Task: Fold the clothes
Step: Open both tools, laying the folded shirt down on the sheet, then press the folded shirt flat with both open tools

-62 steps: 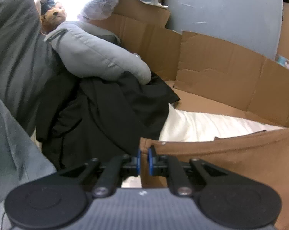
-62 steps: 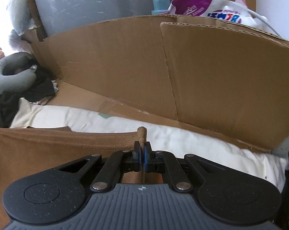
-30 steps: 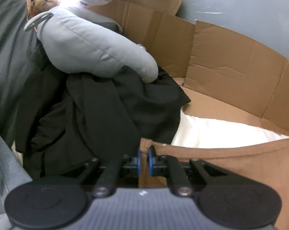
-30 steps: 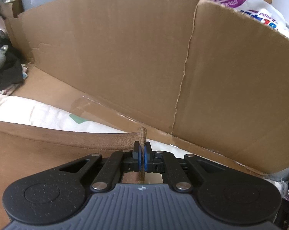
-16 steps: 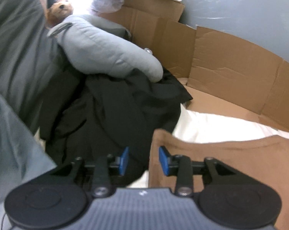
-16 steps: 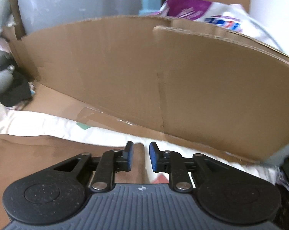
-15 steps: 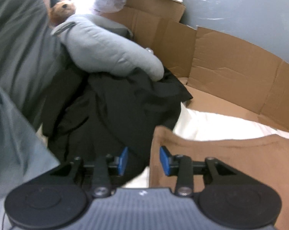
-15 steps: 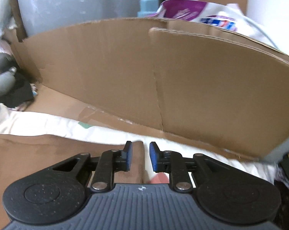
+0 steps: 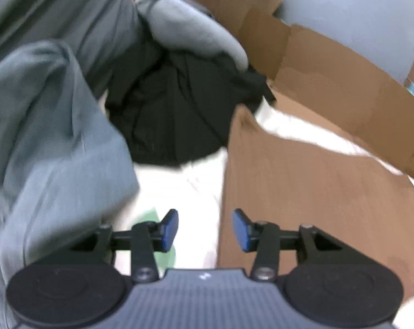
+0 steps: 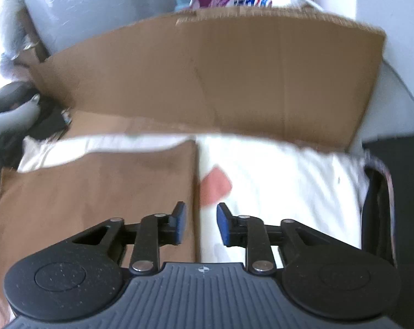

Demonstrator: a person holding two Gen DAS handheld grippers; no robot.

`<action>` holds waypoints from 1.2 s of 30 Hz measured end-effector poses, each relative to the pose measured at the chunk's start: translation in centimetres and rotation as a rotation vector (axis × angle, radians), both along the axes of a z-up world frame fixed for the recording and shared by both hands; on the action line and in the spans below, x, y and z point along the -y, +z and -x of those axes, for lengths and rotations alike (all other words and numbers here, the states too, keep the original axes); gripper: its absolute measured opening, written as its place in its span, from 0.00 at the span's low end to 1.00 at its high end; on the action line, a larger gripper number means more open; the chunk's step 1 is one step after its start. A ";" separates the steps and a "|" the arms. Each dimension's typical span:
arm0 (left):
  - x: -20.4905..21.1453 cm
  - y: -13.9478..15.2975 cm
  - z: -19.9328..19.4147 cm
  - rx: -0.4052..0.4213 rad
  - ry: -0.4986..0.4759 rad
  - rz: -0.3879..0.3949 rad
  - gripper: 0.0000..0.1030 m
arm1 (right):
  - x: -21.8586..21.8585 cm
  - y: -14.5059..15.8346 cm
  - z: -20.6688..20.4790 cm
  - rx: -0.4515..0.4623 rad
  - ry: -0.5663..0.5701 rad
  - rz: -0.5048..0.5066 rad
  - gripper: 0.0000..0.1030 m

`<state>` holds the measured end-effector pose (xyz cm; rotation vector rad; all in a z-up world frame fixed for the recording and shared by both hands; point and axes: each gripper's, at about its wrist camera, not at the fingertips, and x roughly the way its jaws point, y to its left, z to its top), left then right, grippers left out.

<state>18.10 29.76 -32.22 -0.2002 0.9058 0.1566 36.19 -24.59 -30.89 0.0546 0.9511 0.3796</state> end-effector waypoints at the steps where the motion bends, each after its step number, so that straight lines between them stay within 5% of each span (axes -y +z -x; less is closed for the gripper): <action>1: 0.4 -0.2 0.7 -0.011 -0.013 0.000 0.46 | 0.3 -0.1 0.9 -0.008 0.005 -0.003 0.34; 16: 5.5 0.4 5.2 0.027 -0.062 0.033 0.47 | 2.9 0.0 8.5 -0.015 -0.062 -0.018 0.35; 36: 18.9 -6.0 1.2 -0.023 -0.343 0.247 0.48 | -8.9 -3.9 11.5 -0.083 0.282 0.064 0.38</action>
